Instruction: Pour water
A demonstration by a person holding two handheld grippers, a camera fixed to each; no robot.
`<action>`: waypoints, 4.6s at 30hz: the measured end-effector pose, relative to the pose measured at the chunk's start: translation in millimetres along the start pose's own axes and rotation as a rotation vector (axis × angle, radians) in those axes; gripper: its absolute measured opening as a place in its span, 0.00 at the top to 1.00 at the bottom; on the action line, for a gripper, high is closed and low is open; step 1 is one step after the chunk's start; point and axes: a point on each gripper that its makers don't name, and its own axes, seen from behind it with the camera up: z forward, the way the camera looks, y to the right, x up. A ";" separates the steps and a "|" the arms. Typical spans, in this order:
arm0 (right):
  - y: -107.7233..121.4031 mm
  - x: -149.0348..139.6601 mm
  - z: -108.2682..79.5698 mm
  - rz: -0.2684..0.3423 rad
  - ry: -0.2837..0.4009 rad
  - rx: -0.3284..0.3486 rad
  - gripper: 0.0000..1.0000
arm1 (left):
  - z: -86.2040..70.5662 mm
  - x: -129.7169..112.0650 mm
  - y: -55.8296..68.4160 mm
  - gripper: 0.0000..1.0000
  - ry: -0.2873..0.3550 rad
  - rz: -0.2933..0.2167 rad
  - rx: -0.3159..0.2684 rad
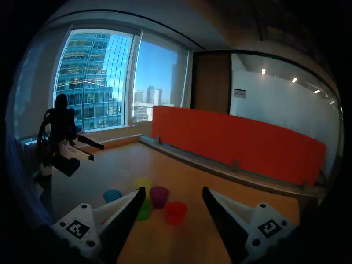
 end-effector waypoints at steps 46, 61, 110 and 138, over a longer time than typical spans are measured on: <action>-4.4 -57.3 37.2 -0.019 -0.120 0.060 0.00 | 36.7 -150.9 28.4 0.04 -0.313 0.043 -0.130; 0.5 -61.9 43.4 -0.015 -0.131 0.053 0.00 | 62.9 -172.0 34.1 0.04 -0.355 0.038 -0.158; 1.3 -68.4 47.3 -0.015 -0.139 0.051 0.00 | 74.0 -140.4 33.0 0.13 -0.283 0.000 -0.160; -22.2 -73.7 69.3 -0.038 -0.144 0.104 0.00 | 46.0 -54.1 15.7 0.14 -0.068 0.029 -0.086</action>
